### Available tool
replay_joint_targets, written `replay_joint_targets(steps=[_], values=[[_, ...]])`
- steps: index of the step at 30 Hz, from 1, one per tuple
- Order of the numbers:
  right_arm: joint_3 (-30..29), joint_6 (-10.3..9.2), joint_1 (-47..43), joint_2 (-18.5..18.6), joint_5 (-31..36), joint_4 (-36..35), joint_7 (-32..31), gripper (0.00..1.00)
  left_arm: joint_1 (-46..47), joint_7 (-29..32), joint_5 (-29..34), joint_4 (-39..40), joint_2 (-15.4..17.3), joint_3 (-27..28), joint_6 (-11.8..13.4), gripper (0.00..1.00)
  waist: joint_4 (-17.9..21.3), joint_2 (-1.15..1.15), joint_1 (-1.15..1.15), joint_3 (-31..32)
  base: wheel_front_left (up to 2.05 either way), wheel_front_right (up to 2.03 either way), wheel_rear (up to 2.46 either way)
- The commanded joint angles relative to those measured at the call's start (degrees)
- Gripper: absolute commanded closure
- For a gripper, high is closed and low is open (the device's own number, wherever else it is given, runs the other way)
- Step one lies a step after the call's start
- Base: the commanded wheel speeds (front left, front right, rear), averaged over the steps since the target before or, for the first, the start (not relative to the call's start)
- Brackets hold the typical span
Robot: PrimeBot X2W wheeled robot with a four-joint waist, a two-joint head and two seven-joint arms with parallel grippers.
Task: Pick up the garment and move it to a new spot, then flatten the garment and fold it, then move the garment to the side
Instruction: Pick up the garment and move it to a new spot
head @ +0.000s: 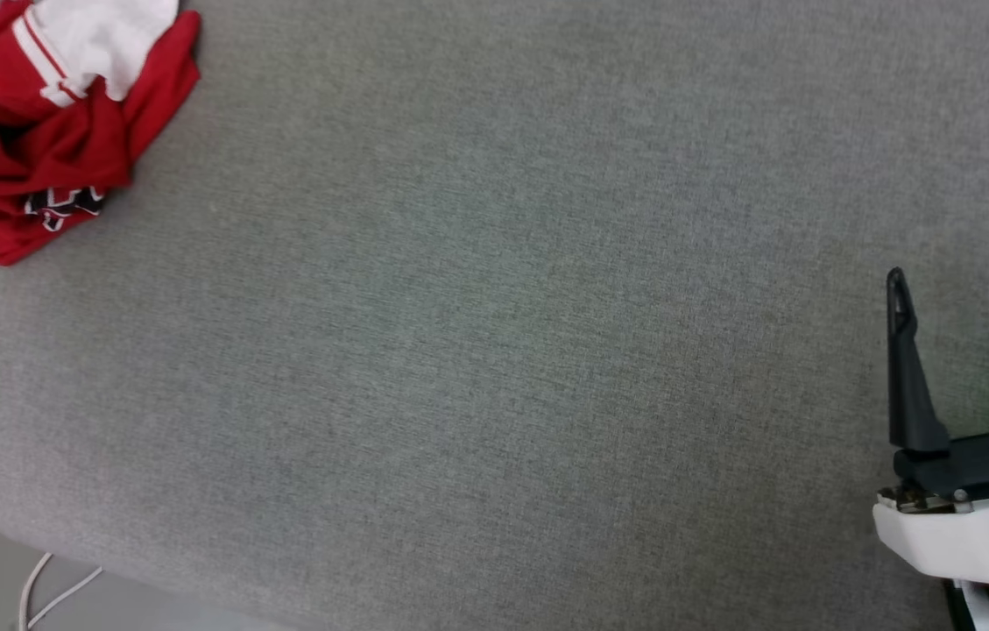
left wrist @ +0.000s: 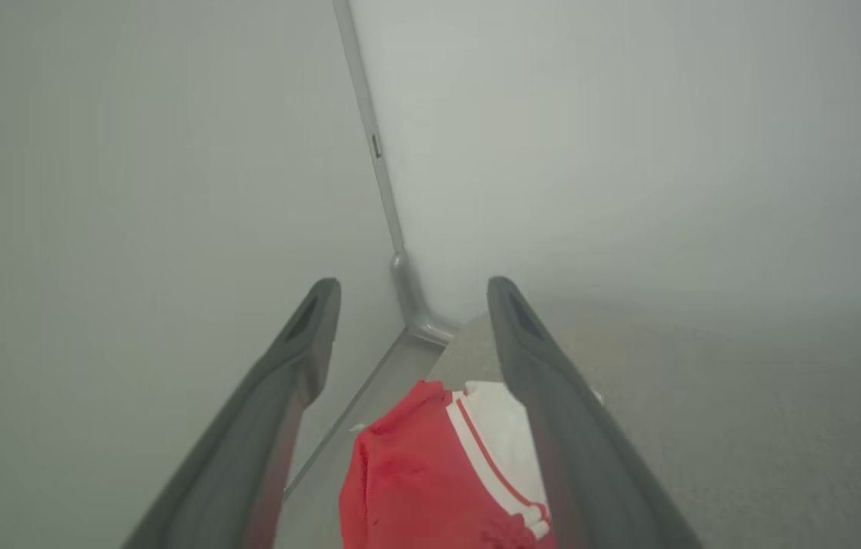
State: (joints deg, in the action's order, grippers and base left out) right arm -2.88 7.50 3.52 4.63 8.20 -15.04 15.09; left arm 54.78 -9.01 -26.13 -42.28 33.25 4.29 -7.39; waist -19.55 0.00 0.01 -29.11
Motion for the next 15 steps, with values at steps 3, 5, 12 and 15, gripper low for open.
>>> replay_joint_targets(steps=[3, 5, 12, 15], values=[[-0.49, -0.02, 1.07, 1.25, 0.63, -2.08, 0.12, 0.0, 2.63, 8.22, -8.05, -3.22, 1.93, -4.97, 0.06, 0.0, 0.75, 0.0, -0.01, -3.69, 0.0, 0.0, 0.0], [-0.48, -0.02, 1.19, 1.75, 0.9, -3.06, 0.12, 0.0, 3.34, 13.51, -12.66, -3.99, 4.13, -7.83, 0.06, 0.0, 1.04, 0.0, -0.01, -4.95, 0.0, 0.0, 0.0], [-0.17, -0.02, 1.9, 3.05, 2.07, -6.66, 0.13, 0.0, 3.25, 32.47, -30.39, -2.79, 8.54, -13.61, 0.06, 0.0, 1.89, 0.0, -0.01, -8.92, 0.0, 0.0, 0.0], [-0.2, -0.02, 2.14, 3.37, 2.47, -8.12, 0.12, 0.0, 2.62, 38.24, -34.69, -3.16, 10.01, -15.47, 0.06, 0.0, 2.3, 0.0, -0.01, -10.47, 0.0, 0.0, 0.0]])
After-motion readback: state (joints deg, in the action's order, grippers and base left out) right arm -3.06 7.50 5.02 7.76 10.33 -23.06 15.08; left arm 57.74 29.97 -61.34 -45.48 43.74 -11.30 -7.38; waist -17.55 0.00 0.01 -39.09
